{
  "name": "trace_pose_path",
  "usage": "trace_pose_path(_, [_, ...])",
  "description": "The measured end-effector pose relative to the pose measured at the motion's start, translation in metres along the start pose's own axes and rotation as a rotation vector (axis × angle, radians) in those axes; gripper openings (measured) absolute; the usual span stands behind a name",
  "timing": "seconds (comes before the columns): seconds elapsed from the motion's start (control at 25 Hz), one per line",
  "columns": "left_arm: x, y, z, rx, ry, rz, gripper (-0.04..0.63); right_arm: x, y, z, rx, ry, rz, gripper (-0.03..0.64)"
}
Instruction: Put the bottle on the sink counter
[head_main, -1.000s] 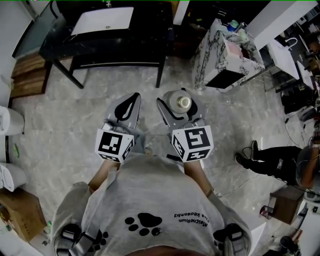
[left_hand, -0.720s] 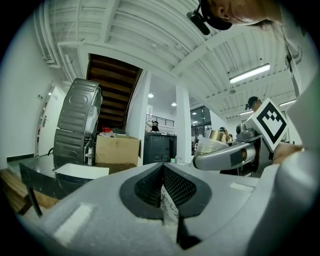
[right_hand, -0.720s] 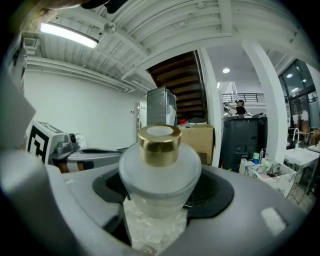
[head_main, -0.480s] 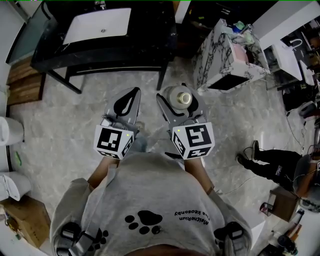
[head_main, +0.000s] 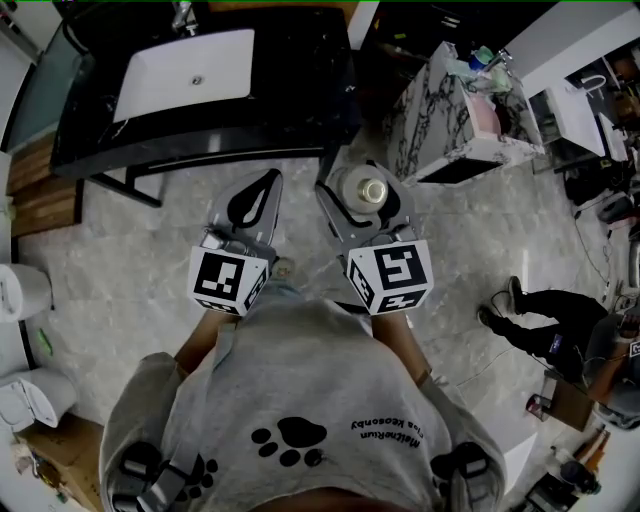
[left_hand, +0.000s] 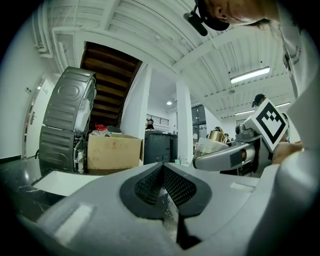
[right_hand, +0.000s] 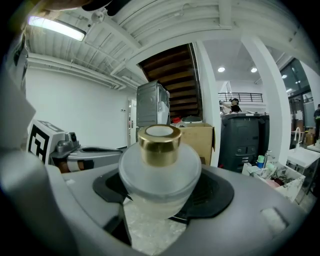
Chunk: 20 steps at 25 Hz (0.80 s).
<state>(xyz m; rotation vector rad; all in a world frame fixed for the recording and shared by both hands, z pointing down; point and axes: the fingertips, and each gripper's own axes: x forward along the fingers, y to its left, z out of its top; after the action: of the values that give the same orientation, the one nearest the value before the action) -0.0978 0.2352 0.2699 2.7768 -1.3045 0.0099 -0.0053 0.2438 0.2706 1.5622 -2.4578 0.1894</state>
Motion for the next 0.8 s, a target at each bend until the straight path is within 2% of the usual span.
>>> trace_pose_path(0.44, [0.037, 0.035, 0.000, -0.013, -0.006, -0.062, 0.003, 0.043, -0.016, 0.014, -0.011, 0.007, -0.056, 0.334])
trace_pose_path(0.8, [0.054, 0.054, -0.005, -0.006, -0.001, -0.055, 0.002, 0.069, -0.024, 0.016, -0.008, -0.001, -0.042, 0.334])
